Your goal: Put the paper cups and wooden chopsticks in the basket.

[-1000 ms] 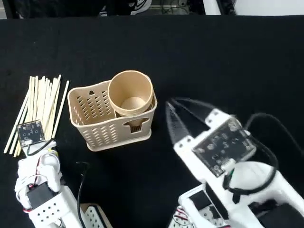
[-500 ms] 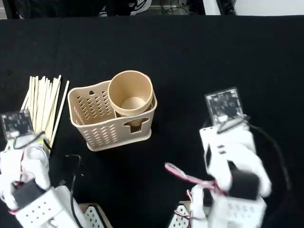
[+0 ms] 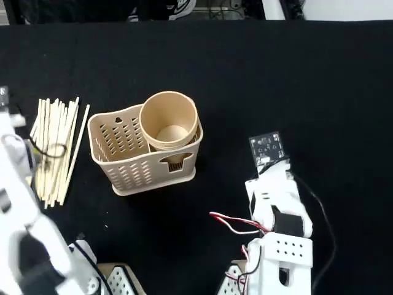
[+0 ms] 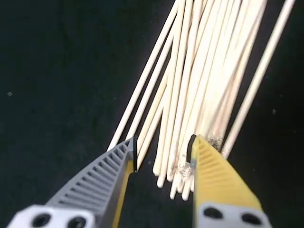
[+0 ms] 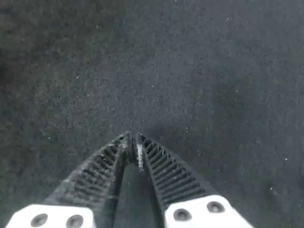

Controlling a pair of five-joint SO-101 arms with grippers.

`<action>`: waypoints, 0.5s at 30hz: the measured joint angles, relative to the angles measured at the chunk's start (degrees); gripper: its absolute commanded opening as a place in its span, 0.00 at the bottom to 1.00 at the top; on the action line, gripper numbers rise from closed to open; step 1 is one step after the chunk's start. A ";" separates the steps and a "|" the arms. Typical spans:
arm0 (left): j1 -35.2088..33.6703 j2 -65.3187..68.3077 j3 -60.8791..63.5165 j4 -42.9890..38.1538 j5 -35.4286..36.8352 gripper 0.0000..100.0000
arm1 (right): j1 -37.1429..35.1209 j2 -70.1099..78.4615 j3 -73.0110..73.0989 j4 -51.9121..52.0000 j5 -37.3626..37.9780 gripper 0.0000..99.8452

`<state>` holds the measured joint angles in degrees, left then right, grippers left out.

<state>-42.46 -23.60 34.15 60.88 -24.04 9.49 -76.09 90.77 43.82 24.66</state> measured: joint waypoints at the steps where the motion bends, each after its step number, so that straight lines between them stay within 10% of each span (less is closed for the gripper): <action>1: 0.35 4.57 -2.90 0.00 0.00 0.20 | 0.00 0.00 0.00 -0.26 0.00 0.01; 15: 7.74 46.77 -30.33 3.96 0.09 0.05 | 0.00 0.00 0.44 -0.53 0.00 0.01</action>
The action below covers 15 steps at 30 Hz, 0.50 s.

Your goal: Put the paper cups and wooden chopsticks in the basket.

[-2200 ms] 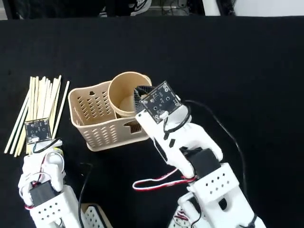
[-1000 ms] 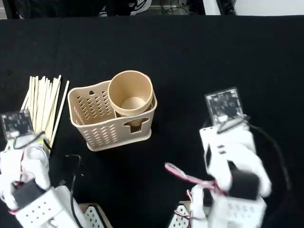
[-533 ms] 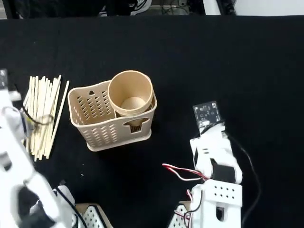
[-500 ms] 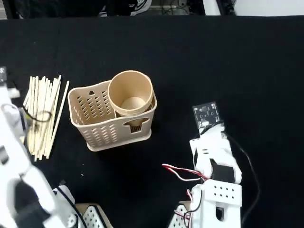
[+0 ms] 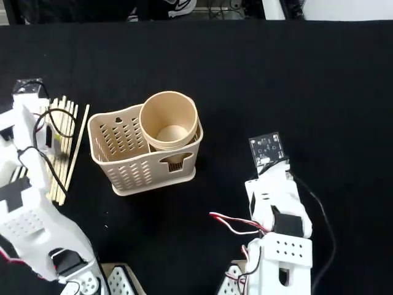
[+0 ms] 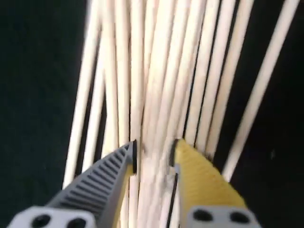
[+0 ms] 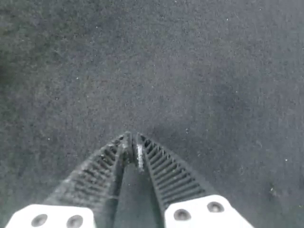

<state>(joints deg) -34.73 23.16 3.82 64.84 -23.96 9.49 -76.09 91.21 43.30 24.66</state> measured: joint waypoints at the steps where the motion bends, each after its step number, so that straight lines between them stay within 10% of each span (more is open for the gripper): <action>1: 0.00 1.14 -1.23 0.00 0.00 0.03 | 0.00 0.00 0.00 0.00 0.00 0.01; 15: -0.26 6.59 -9.14 8.18 -0.09 0.03 | 0.00 0.00 0.00 0.00 0.00 0.01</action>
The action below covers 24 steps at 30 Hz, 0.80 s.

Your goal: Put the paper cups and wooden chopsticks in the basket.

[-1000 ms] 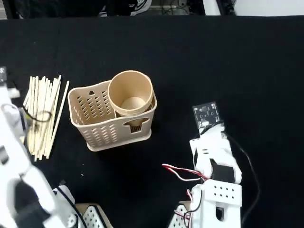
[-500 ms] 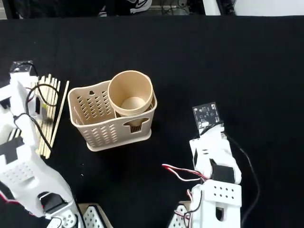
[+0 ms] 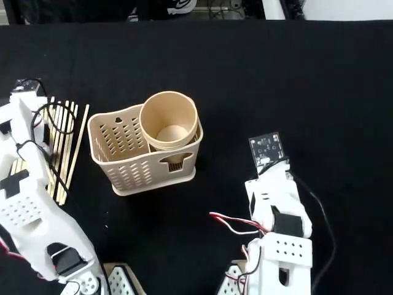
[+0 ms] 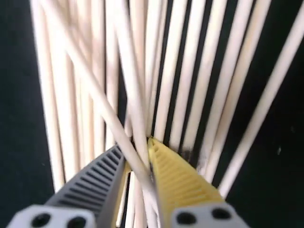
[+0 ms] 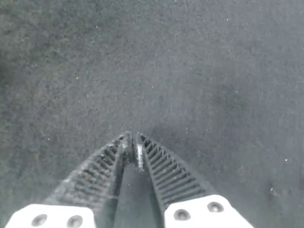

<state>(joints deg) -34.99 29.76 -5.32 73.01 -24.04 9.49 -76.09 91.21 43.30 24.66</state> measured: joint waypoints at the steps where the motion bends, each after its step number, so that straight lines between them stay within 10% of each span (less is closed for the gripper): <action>1: 0.00 0.18 -1.05 1.58 0.00 0.03 | 0.00 0.00 0.00 0.00 0.00 0.01; 12: 0.09 -19.16 0.26 10.64 0.18 0.03 | 0.00 0.00 0.00 -0.09 0.00 0.01; 24: 0.09 -52.31 37.98 -21.01 0.00 0.03 | 0.00 0.00 0.00 -0.09 0.00 0.01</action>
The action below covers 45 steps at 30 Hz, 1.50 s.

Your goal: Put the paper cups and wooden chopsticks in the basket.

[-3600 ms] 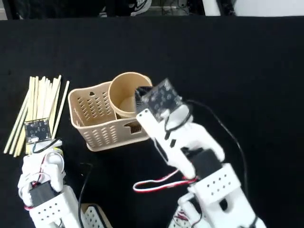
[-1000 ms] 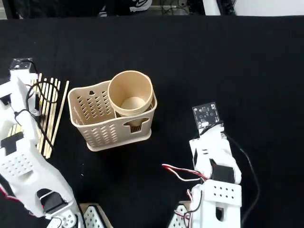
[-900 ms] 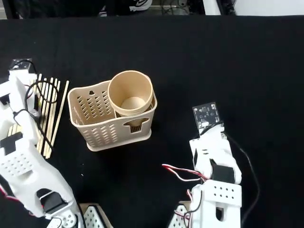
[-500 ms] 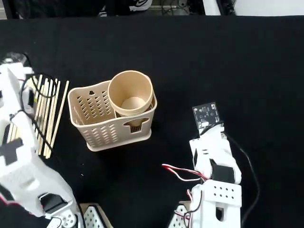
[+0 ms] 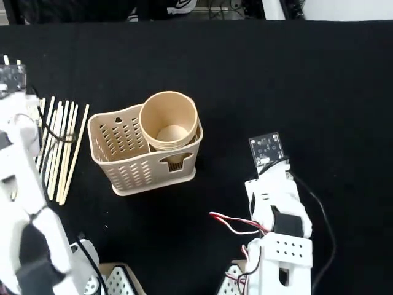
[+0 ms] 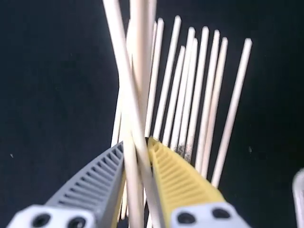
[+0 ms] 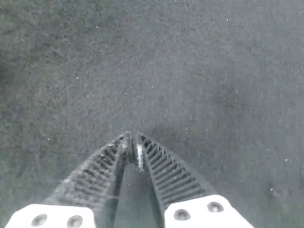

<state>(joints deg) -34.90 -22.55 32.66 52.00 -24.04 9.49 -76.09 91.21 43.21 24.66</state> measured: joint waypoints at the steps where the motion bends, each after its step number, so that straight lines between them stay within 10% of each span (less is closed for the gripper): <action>1: 0.00 -1.58 2.90 -3.60 0.00 0.03 | 0.00 0.00 0.00 0.00 0.00 0.01; 22: 7.65 -40.70 33.32 -33.67 17.23 0.03 | 0.00 0.00 0.00 0.00 0.00 0.01; 45: 10.64 -68.22 36.13 -35.78 20.04 0.03 | 0.00 0.00 0.00 0.00 0.00 0.01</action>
<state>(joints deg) -24.26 -90.77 68.79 16.22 -4.00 9.49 -76.09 91.21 43.21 24.66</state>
